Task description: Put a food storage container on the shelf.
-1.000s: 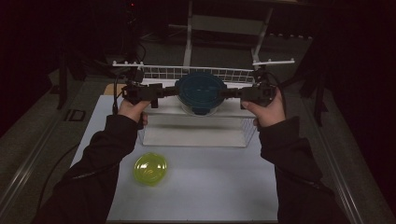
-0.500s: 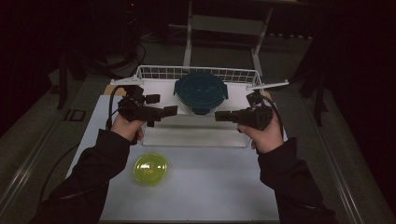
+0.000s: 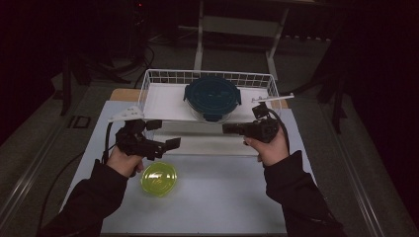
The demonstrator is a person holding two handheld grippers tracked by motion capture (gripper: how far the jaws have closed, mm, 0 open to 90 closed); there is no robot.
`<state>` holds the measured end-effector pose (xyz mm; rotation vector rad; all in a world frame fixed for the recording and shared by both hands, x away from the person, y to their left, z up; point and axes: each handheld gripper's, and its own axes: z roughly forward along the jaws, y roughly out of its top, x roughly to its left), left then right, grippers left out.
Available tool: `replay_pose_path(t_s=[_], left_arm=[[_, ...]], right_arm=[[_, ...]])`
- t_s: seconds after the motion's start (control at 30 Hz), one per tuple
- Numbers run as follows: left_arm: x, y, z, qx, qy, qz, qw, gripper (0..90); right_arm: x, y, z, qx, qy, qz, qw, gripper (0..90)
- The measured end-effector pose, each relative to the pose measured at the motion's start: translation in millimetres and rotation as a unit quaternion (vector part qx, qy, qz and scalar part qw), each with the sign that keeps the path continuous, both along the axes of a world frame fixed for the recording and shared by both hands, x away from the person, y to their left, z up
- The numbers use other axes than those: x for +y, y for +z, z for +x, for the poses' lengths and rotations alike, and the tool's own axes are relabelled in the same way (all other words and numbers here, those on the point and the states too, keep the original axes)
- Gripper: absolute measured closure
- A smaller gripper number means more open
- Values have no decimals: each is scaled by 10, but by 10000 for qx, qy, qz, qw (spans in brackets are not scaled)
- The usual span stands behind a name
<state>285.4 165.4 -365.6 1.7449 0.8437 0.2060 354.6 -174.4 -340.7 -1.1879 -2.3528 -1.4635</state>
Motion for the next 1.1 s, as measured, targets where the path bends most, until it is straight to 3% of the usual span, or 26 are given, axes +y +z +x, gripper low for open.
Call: replay_pose_path(t_s=[0.47,0.8,1.1], left_arm=[[64,-390,-212,10,127,130,9998,4],[93,-500,-320,-41,143,122,9998,3],[129,-528,-328,-9,182,49,9998,3]], right_arm=[[202,-112,188,113,-76,152,9998,898],[247,-102,309,93,-275,183,9994,897],[220,-89,416,58,-463,165,9988,897]])
